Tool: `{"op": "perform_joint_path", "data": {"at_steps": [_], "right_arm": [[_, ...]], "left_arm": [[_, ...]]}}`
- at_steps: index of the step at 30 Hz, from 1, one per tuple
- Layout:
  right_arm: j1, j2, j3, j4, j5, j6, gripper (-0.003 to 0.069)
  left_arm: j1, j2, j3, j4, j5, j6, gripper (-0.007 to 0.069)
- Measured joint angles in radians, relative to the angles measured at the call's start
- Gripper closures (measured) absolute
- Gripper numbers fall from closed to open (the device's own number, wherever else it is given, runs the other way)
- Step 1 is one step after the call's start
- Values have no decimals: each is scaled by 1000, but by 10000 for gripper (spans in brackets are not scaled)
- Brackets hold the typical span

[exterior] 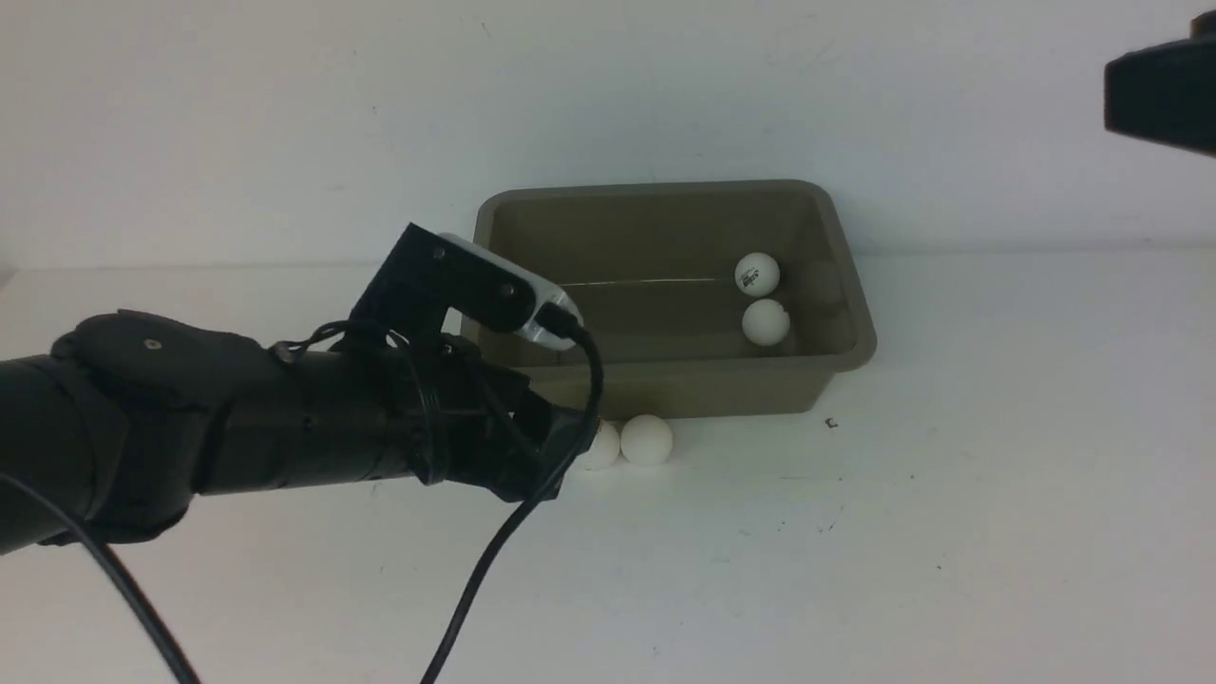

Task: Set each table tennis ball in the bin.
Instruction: Use the left arm to clamp the table tennis ball closest to it

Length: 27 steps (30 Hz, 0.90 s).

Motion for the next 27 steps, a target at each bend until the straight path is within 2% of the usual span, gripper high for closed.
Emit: {"op": "perform_joint_path", "data": {"at_steps": [6, 10, 27], "right_arm": [[0, 0, 0, 0, -4, 0, 230], [0, 0, 0, 0, -4, 0, 230], [0, 0, 0, 0, -5, 0, 230]], "left_arm": [[0, 158, 0, -218, 4, 175, 164], [0, 221, -2, -267, -11, 286, 164], [0, 233, -107, -280, -16, 322, 164]]}}
